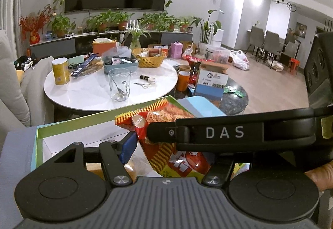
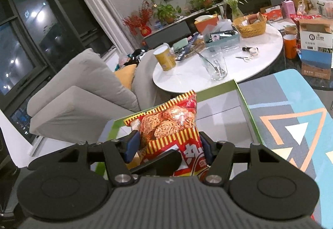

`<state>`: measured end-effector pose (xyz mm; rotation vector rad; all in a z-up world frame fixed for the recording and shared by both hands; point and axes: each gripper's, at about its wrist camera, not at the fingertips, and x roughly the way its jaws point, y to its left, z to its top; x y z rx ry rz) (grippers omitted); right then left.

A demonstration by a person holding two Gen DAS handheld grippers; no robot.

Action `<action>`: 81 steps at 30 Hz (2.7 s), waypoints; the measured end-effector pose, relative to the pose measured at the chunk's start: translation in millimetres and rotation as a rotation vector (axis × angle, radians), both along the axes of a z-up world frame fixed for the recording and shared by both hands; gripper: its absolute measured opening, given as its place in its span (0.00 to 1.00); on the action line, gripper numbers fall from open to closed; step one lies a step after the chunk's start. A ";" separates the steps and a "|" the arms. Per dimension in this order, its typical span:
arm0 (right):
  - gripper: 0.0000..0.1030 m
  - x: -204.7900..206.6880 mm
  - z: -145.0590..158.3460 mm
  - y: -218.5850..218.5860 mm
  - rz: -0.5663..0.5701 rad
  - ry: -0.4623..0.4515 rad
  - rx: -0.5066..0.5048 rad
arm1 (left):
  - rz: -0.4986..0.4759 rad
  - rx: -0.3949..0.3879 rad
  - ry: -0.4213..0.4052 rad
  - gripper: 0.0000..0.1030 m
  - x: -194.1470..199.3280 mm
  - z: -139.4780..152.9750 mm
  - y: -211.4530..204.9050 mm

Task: Organize snacks
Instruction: 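Lift the red-and-yellow chip bag with the right gripper over the box, then drop the chip bag into the box and withdraw the right tool, then move the right tool to the large red cracker bag on the table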

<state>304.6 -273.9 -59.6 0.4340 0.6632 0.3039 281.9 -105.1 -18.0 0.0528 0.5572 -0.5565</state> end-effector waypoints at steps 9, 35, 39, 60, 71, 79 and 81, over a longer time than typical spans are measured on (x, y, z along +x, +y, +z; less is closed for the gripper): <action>0.46 -3.4 -7.4 -21.7 -0.089 0.008 -0.027 | 0.047 0.035 0.002 0.60 6.7 -10.0 7.1; 0.46 -102.7 28.7 -35.4 -0.074 -0.045 -0.122 | -0.085 0.013 0.014 0.60 -120.5 8.1 14.2; 0.47 -122.5 25.3 -40.0 -0.079 -0.042 -0.132 | -0.151 0.027 0.028 0.61 -146.9 3.4 10.3; 0.47 -186.8 -5.6 -41.1 -0.060 0.016 -0.195 | -0.107 0.115 0.117 0.61 -184.0 -46.4 21.4; 0.47 -187.3 -28.0 -27.2 0.021 0.080 -0.208 | 0.044 0.114 0.124 0.61 -166.6 -46.7 50.2; 0.47 -181.4 -40.3 3.9 0.123 0.105 -0.238 | 0.090 0.084 0.135 0.61 -165.7 -48.7 70.7; 0.47 -179.4 -43.0 11.2 0.139 0.113 -0.241 | 0.102 0.084 0.132 0.61 -166.0 -48.8 75.1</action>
